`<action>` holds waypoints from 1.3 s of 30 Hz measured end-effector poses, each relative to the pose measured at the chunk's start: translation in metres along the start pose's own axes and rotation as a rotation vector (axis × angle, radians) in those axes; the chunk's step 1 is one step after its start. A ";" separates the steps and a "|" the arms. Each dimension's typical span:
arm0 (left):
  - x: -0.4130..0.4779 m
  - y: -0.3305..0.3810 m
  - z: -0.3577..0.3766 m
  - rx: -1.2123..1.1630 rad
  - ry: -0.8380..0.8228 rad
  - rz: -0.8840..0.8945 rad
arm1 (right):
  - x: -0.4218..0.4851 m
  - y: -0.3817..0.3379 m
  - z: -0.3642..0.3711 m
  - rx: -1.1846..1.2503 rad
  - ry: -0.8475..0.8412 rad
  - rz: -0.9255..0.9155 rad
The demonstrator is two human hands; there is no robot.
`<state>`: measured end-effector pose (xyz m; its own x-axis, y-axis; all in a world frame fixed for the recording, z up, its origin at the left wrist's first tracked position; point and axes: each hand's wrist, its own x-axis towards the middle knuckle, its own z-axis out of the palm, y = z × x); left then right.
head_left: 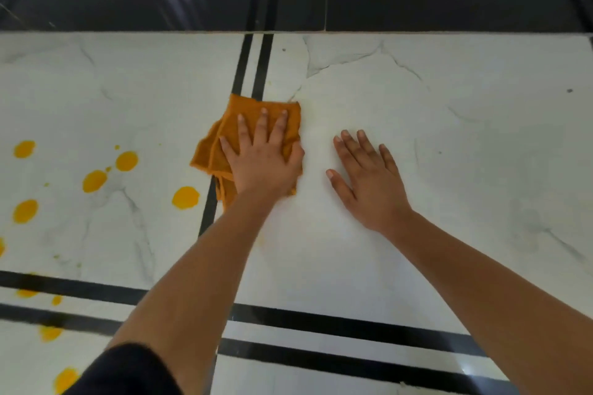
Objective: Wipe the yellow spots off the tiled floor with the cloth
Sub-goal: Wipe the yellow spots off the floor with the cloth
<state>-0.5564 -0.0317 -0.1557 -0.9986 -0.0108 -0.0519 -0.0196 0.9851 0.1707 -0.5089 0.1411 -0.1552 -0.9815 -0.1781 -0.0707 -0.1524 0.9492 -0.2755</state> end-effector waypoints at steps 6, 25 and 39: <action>-0.037 -0.046 -0.004 0.050 -0.047 0.209 | 0.000 -0.015 0.007 -0.013 -0.042 -0.072; -0.134 -0.075 -0.009 0.065 -0.102 0.080 | -0.006 -0.058 0.009 -0.058 -0.168 -0.271; -0.201 -0.053 -0.007 -0.213 0.055 -0.249 | -0.024 -0.123 0.012 0.138 -0.237 -0.459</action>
<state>-0.3547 -0.0829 -0.1471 -0.9628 -0.2620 -0.0655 -0.2677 0.8931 0.3616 -0.4650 0.0255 -0.1310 -0.7619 -0.6359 -0.1232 -0.5277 0.7197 -0.4511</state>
